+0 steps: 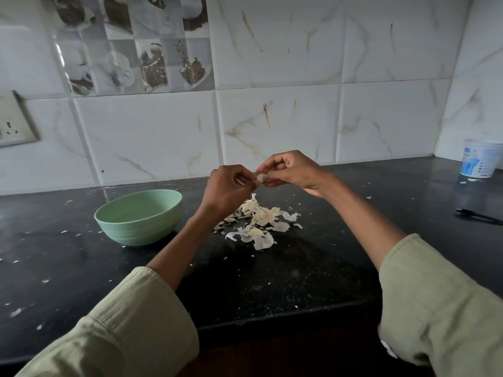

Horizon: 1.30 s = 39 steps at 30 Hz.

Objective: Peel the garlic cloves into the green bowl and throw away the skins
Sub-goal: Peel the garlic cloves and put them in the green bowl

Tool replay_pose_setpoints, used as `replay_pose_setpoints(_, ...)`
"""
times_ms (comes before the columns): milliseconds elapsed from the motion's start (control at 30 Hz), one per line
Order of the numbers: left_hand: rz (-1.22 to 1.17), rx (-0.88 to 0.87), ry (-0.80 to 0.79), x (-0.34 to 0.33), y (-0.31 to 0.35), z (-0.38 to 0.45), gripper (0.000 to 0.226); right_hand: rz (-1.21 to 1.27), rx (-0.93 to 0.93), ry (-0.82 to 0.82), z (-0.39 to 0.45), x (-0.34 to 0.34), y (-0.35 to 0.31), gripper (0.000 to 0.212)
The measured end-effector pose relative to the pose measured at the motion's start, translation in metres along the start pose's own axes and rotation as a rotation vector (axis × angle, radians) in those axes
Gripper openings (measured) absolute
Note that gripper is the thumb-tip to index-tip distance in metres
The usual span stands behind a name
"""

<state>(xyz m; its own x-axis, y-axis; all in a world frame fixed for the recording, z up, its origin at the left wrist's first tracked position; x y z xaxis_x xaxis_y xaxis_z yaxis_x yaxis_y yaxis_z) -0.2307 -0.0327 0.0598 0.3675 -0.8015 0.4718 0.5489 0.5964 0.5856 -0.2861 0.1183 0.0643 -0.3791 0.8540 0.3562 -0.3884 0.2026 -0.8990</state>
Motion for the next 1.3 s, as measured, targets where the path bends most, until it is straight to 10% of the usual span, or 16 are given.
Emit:
replay_pose_setpoints(300, -0.051, 0.042, -0.009, -0.003, -0.003, 0.0, 0.01, -0.169, 0.053, 0.064, 0.0, 0.005, -0.004, 0.028)
replay_pose_setpoints(700, 0.181, 0.008, -0.063, -0.012, -0.014, -0.001, 0.012, -1.009, -0.025, 0.146, 0.002, -0.01, 0.027, 0.013)
replay_pose_setpoints(900, 0.195, 0.018, -0.05, -0.009, -0.014, 0.001, 0.013, -0.951, 0.336, 0.613, -0.018, 0.008, -0.043, 0.026)
replay_pose_setpoints(1033, 0.219, 0.016, -0.057, -0.009, -0.01, 0.001, 0.012, -1.145, -0.052, 0.177, -0.001, -0.017, 0.028, 0.012)
replay_pose_setpoints(1300, 0.137, 0.047, -0.065, -0.011, -0.014, -0.001, 0.009, -0.463, -0.021, 0.249, -0.003, 0.008, 0.026, 0.008)
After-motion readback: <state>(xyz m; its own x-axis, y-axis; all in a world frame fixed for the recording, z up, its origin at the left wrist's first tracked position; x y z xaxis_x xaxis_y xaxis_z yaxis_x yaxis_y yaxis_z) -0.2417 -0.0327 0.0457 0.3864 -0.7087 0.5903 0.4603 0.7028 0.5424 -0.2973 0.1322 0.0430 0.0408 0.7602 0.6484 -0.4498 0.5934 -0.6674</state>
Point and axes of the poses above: each hand's wrist, its own z-axis towards the middle knuckle, its own x-axis out of the back of the hand, y = z × x, the point moved 10 cm from there along z, towards the middle knuckle, and after that the axes turned 5 degrees about -x, right-handed, at the moved point
